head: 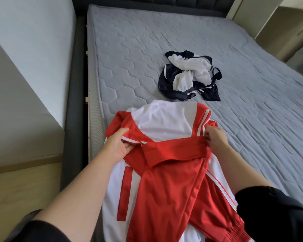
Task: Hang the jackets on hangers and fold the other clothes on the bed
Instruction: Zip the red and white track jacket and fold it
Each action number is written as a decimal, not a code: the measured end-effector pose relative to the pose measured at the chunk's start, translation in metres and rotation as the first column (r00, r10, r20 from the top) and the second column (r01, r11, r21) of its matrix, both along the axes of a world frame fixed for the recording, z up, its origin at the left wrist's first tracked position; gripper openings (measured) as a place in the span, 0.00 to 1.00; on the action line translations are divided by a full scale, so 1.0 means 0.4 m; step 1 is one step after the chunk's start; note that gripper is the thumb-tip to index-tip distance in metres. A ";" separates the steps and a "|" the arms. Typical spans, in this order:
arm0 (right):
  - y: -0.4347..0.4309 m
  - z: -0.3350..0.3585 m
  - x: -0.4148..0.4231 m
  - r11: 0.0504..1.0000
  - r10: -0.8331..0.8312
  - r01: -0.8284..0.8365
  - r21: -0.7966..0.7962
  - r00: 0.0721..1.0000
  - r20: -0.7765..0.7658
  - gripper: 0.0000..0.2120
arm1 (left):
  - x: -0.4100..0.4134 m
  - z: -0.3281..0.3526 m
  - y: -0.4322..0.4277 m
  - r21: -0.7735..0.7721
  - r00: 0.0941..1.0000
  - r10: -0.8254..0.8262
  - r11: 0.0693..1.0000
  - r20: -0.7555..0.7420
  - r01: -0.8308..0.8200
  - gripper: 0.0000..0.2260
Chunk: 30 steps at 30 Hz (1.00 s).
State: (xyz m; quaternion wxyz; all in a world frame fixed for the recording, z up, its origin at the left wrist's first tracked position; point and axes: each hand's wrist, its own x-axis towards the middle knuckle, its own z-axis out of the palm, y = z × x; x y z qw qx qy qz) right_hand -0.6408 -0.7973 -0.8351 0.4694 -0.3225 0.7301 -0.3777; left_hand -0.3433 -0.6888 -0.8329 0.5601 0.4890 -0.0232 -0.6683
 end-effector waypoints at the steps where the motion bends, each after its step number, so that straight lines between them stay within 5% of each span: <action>1: -0.011 0.009 0.003 0.999 -0.007 0.010 -0.051 0.999 0.053 0.07 | 0.007 0.008 -0.013 -0.030 0.998 0.049 0.998 -0.024 -0.050 0.17; 4: -0.050 0.026 0.010 0.996 0.001 0.007 -0.092 0.997 0.083 0.10 | 0.033 0.027 -0.048 -0.034 0.990 0.097 0.994 -0.098 -0.101 0.19; 7: -0.094 0.041 0.015 0.999 0.027 -0.029 -0.044 0.999 -0.044 0.20 | 0.050 0.049 -0.078 0.096 0.993 -0.081 0.991 -0.083 0.089 0.24; 12: -0.152 0.040 0.040 0.997 0.075 -0.074 0.010 0.990 -0.120 0.19 | 0.044 0.063 -0.148 0.293 0.928 -0.321 0.921 0.189 0.258 0.18; 16: -0.157 0.037 0.030 0.996 -0.078 0.076 -0.041 0.996 -0.038 0.18 | 0.085 0.033 -0.149 0.289 0.964 -0.159 0.953 0.213 0.093 0.05; 18: -0.144 0.032 0.020 0.984 -0.175 0.173 -0.039 0.983 -0.049 0.18 | 0.115 0.014 -0.139 0.264 0.981 -0.039 0.965 0.188 -0.012 0.05; 20: -0.131 0.024 0.017 0.984 -0.177 0.175 -0.026 0.975 -0.136 0.15 | 0.131 0.006 -0.138 0.257 0.938 -0.038 0.965 0.344 -0.055 0.09; 21: -0.123 0.026 0.024 0.987 -0.159 0.154 -0.037 0.964 -0.212 0.14 | 0.130 0.006 -0.140 0.255 0.851 -0.053 0.962 0.523 -0.097 0.12; 23: -0.106 0.034 0.048 0.988 -0.133 0.092 -0.124 0.919 -0.371 0.11 | 0.119 0.019 -0.137 0.154 0.459 -0.049 0.969 0.887 -0.194 0.16; 25: -0.083 0.049 0.083 0.959 -0.116 -0.046 -0.279 0.835 -0.537 0.19 | 0.088 0.056 -0.123 -0.131 0.128 0.144 0.986 0.981 -0.107 0.19; 27: -0.045 0.056 0.134 0.855 -0.032 -0.361 -0.373 0.681 -0.732 0.24 | 0.028 0.081 -0.120 -0.291 -0.176 0.330 0.932 0.927 0.214 0.20; 28: -0.022 0.049 0.165 0.767 0.028 -0.533 -0.357 0.584 -0.811 0.25 | -0.004 0.079 -0.125 -0.226 -0.315 0.367 0.886 0.875 0.404 0.20; 30: 0.019 0.010 0.209 0.601 0.174 -0.774 -0.198 0.368 -0.913 0.25 | -0.061 0.054 -0.120 0.154 -0.546 0.242 0.799 0.802 0.581 0.24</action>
